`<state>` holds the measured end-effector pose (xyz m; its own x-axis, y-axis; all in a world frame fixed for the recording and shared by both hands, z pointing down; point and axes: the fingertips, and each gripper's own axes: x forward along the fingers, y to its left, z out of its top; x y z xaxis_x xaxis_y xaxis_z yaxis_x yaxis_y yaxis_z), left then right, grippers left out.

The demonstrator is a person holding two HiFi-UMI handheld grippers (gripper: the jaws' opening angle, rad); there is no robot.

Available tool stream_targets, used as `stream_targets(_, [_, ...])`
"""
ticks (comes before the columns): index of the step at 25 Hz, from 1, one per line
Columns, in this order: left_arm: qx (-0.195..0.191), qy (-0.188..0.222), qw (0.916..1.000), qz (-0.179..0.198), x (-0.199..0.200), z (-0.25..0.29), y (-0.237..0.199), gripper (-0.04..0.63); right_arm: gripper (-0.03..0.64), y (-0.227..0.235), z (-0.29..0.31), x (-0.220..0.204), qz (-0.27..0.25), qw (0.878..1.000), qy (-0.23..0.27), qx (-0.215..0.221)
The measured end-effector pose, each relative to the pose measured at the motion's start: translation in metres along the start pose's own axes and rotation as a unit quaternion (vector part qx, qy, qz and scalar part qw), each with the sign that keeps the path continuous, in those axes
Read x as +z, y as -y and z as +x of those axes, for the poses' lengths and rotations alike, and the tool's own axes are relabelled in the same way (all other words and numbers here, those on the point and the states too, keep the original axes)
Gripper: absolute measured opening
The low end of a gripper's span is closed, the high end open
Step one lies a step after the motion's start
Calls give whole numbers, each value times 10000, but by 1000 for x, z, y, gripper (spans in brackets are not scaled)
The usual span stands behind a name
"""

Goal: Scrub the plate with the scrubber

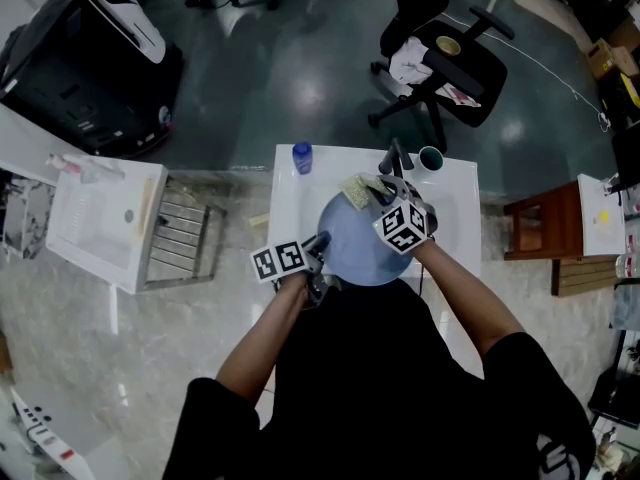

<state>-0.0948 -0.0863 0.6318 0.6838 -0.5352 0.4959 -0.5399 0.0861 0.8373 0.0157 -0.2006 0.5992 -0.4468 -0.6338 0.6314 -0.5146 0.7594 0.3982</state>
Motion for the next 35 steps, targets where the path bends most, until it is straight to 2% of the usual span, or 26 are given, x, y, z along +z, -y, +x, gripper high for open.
stream_targets(14, [-80,-4,9999,-109,-6,3,0,48,78,11,-23,-32,69,9993,-331,-134])
stream_targets(29, [97,174,9997,-134,1,-2,-8,48,78,13,-39,-50,-539,9951,-819,-118])
stream_targets(35, [170,192,9996,-118,3,-1,-11,48,78,9,-46,-60,-933,9903,-1033,-35])
